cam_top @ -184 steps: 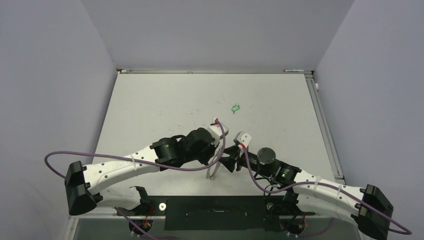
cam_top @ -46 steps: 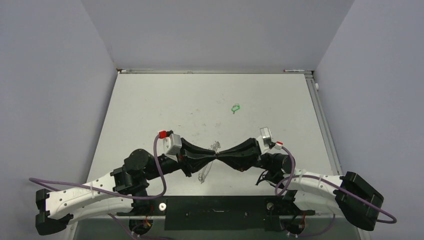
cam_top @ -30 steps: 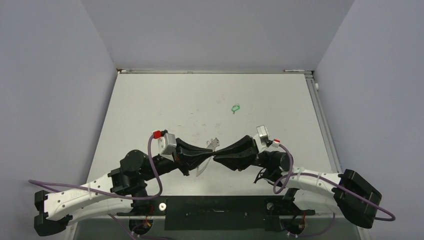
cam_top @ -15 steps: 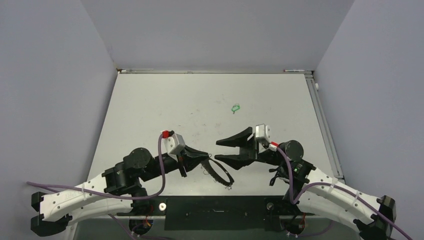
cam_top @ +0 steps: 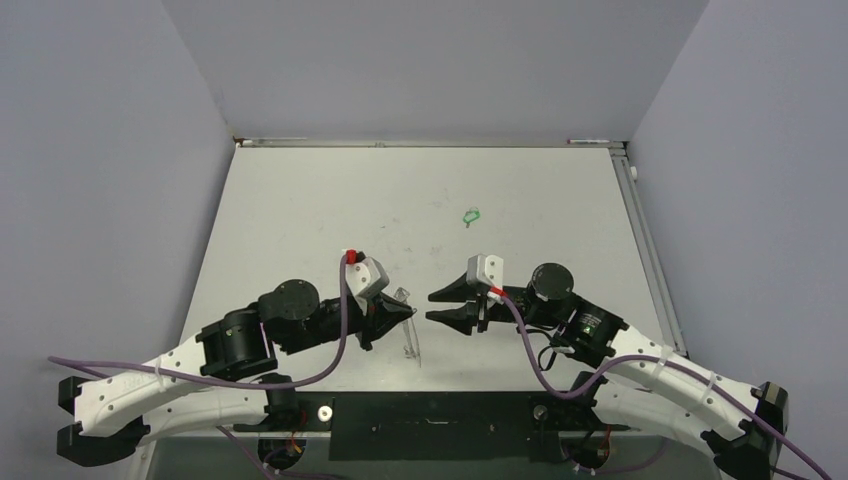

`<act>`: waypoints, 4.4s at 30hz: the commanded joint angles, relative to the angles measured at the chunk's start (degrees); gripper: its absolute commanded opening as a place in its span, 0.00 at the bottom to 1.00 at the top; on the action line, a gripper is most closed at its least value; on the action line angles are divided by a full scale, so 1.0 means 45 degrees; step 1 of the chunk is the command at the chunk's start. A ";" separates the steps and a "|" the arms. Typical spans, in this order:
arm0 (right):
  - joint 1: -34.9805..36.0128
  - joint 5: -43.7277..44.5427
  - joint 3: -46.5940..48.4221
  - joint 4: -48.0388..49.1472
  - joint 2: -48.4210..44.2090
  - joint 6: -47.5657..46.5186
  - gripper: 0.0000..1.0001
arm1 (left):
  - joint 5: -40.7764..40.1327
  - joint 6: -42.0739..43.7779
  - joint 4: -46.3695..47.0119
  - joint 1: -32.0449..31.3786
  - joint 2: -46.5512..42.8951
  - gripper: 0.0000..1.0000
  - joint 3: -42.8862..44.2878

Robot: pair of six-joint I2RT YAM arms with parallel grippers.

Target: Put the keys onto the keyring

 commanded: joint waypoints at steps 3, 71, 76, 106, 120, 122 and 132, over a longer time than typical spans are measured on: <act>0.0090 -0.1314 0.0714 0.0243 0.0408 -0.0466 0.31 | 0.0148 0.0081 -0.0560 -0.0065 0.0094 0.00 0.0804; 0.0168 -0.1612 -0.0422 0.4533 0.0250 0.2271 0.05 | 0.0988 -0.0418 0.3675 -0.0065 -0.2452 0.34 -0.2520; 0.0187 -0.1717 -0.0440 0.4564 0.0227 0.2399 0.05 | 0.0988 -0.0004 0.4546 -0.0065 -0.2137 0.40 -0.3000; 0.0439 -0.2245 -0.0580 0.4898 0.0541 0.2566 0.05 | 0.1526 0.1926 0.8990 -0.0065 -0.3610 0.24 -0.5884; 0.0597 -0.2197 -0.0532 0.4776 0.0799 0.2413 0.05 | 0.1740 0.1927 0.9049 -0.0065 -0.3539 0.20 -0.5779; 0.0627 -0.2177 -0.0542 0.4776 0.0814 0.2397 0.05 | 0.1723 0.1927 0.8969 -0.0065 -0.3566 0.20 -0.5748; 0.0681 -0.2172 -0.0420 0.4831 0.0869 0.2395 0.05 | 0.1932 0.1864 0.8707 -0.0065 -0.3580 0.00 -0.5669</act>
